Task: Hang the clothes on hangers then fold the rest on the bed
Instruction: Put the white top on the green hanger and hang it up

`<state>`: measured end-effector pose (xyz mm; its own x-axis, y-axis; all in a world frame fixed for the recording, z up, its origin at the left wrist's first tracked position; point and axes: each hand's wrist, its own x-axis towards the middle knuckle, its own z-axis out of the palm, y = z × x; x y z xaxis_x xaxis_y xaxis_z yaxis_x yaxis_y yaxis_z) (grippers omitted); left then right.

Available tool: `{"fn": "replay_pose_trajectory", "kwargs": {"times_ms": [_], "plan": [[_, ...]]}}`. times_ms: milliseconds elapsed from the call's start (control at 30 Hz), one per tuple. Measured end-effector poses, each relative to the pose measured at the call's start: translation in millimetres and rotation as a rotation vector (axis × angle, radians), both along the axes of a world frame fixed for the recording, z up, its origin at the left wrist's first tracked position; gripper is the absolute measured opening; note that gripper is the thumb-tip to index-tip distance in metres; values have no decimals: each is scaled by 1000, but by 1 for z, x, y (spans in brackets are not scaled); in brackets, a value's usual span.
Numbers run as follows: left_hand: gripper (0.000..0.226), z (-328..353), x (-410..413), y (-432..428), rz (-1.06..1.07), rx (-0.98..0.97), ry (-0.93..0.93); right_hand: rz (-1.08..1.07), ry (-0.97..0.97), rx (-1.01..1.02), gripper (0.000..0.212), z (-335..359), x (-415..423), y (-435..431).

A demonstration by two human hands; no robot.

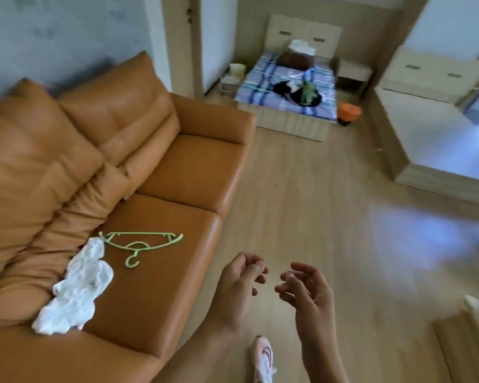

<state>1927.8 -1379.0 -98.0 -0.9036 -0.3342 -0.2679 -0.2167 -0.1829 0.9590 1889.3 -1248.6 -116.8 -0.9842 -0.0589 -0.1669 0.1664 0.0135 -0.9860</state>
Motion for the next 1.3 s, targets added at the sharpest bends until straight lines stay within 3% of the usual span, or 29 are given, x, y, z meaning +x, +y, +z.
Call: {"fn": "replay_pose_trajectory", "kwargs": {"times_ms": [333,467,600,667,800,1067,1300], "plan": [[18,-4,-126,-120,602,32,-25,547,-12,16,13,-3,-194,-129],[12,-10,-126,-172,883,65,-30,776,-38,50,28,-1,-225,-211],[16,-38,-123,-222,1073,127,-61,988,-63,88,21,-17,-233,-297],[15,-59,-127,-252,1135,171,-80,1080,-66,125,11,-30,-235,-338],[14,-97,-138,-321,1246,232,-139,1259,-64,239,12,-53,-236,-417],[10,-191,-141,-410,1395,195,-433,1433,-128,352,13,-101,-243,-544],[3,-321,-114,-462,1317,-149,-807,1589,-186,486,12,-216,-221,-645]]}}
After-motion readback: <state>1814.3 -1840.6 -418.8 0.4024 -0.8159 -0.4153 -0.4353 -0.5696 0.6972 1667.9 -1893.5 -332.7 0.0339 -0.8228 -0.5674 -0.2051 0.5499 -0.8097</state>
